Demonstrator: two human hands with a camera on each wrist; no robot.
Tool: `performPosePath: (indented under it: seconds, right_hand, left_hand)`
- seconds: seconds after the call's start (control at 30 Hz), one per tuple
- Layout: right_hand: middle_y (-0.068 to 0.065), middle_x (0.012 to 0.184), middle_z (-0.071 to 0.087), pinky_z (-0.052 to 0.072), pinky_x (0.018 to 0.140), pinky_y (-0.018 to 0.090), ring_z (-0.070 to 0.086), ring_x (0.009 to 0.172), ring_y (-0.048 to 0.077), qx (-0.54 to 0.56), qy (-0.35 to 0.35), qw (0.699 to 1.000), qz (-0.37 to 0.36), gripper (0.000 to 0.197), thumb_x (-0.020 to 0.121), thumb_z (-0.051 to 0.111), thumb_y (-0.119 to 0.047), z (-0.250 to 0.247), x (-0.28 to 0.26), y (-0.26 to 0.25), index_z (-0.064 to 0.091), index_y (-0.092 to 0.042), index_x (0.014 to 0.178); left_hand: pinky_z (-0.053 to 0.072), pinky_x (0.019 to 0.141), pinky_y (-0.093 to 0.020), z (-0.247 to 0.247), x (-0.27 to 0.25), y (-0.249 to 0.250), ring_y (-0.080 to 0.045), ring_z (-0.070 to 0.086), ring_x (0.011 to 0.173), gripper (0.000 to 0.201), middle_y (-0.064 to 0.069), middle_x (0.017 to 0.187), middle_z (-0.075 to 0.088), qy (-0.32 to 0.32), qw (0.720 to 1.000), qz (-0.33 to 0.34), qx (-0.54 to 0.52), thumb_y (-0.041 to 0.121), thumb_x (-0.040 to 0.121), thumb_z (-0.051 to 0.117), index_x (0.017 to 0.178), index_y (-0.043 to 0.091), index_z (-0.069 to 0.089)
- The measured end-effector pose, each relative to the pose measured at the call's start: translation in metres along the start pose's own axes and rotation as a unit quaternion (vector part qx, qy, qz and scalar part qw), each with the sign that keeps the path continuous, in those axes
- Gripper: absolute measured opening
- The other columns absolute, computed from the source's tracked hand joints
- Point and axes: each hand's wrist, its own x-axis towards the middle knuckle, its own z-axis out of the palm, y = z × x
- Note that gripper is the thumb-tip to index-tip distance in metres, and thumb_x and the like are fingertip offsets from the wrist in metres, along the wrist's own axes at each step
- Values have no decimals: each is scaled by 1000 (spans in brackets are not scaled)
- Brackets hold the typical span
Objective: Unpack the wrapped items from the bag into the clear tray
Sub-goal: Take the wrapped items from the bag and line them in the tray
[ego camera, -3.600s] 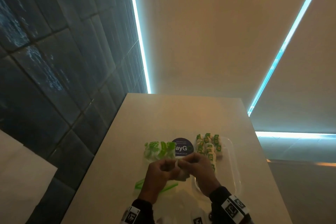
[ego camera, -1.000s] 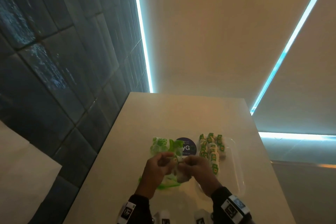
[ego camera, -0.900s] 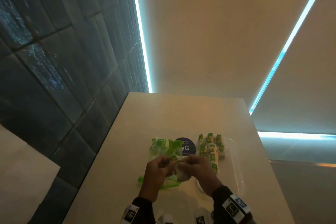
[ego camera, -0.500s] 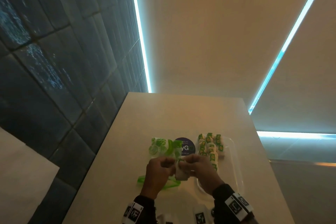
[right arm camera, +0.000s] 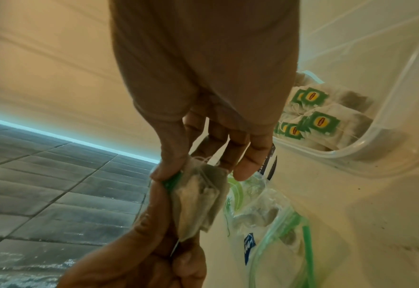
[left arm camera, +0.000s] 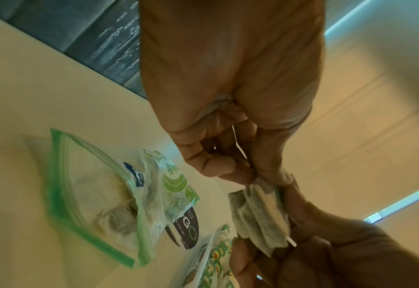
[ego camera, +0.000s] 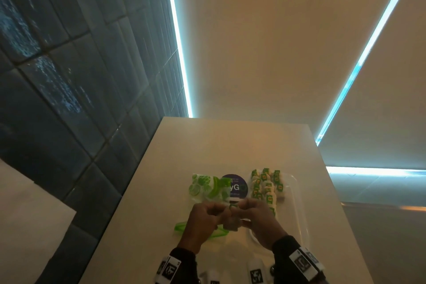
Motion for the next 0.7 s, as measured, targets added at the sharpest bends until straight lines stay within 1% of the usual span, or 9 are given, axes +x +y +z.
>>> performPosePath:
  seconds: [0.1, 0.17, 0.2, 0.27, 0.37, 0.47, 0.53, 0.6, 0.7]
  right_hand:
    - [20, 97, 68, 57, 81, 39, 66, 90, 29, 15, -11, 1000, 12, 25, 83, 69, -11, -3, -1, 1, 64, 7, 99]
    - [20, 104, 70, 55, 88, 44, 67, 96, 30, 13, -12, 1000, 12, 35, 81, 72, -18, -5, -1, 2, 66, 5, 106]
    - [20, 103, 70, 53, 87, 44, 67, 93, 29, -2, -8, 1000, 7, 39, 78, 74, -22, -5, -1, 2, 67, 4, 106]
    - [18, 96, 72, 52, 78, 37, 68, 85, 24, -45, 4, 999, -6, 37, 76, 75, -22, -5, -3, 2, 68, 3, 102]
    - [18, 93, 73, 52, 67, 31, 69, 78, 23, -93, 18, 995, -19, 20, 84, 72, -13, -4, -4, 3, 69, 2, 97]
    - [17, 87, 74, 51, 58, 29, 66, 66, 20, -133, 46, 990, -19, 14, 88, 68, -13, -6, -5, 4, 70, -1, 94]
    - [17, 84, 75, 50, 57, 30, 65, 61, 18, -147, 96, 984, -11, 14, 88, 68, -13, -17, -4, 4, 70, 0, 92]
    - [15, 80, 75, 53, 58, 34, 63, 59, 19, -154, 185, 970, -10, 11, 85, 71, -13, -41, 0, 3, 72, -3, 88]
    - [15, 74, 73, 50, 48, 30, 60, 51, 21, -181, 309, 933, -19, 9, 80, 76, -12, -88, 10, -2, 73, -4, 84]
  left_hand:
    - [45, 53, -21, 2, 0, 0, -2, 62, 59, 6, 3, 72, 74, 18, 1000, -2, -15, 15, 81, 76, 83, 21, 76]
    - [47, 54, -23, 2, 1, 0, -5, 63, 61, 7, 2, 73, 75, 42, 999, -4, -35, 12, 80, 76, 83, 18, 77]
    - [49, 56, -25, 3, 2, 0, -7, 64, 62, 7, 1, 74, 75, 56, 998, -6, -40, 11, 80, 76, 83, 18, 77]
    - [52, 57, -26, 5, 4, -2, -10, 65, 64, 7, 0, 74, 75, 84, 996, -3, -35, 11, 79, 77, 83, 16, 77]
    - [54, 58, -26, 11, 6, -5, -11, 68, 65, 8, 1, 74, 75, 112, 993, 12, -21, 12, 77, 79, 84, 15, 78]
    - [59, 62, -29, 17, 6, -9, -11, 70, 68, 12, 4, 76, 76, 104, 994, 19, -11, 13, 78, 79, 85, 22, 77]
    - [59, 66, -29, 15, 6, -18, -8, 70, 69, 15, 6, 76, 76, 89, 996, 14, 24, 14, 77, 79, 84, 27, 76]
    - [55, 70, -22, 7, 8, -37, -4, 69, 72, 10, 6, 78, 75, 62, 992, -7, 113, 19, 76, 79, 78, 28, 75]
    - [53, 78, -25, -11, 4, -82, -7, 69, 85, 9, 5, 86, 75, 16, 965, -68, 252, 30, 75, 67, 67, 33, 67]
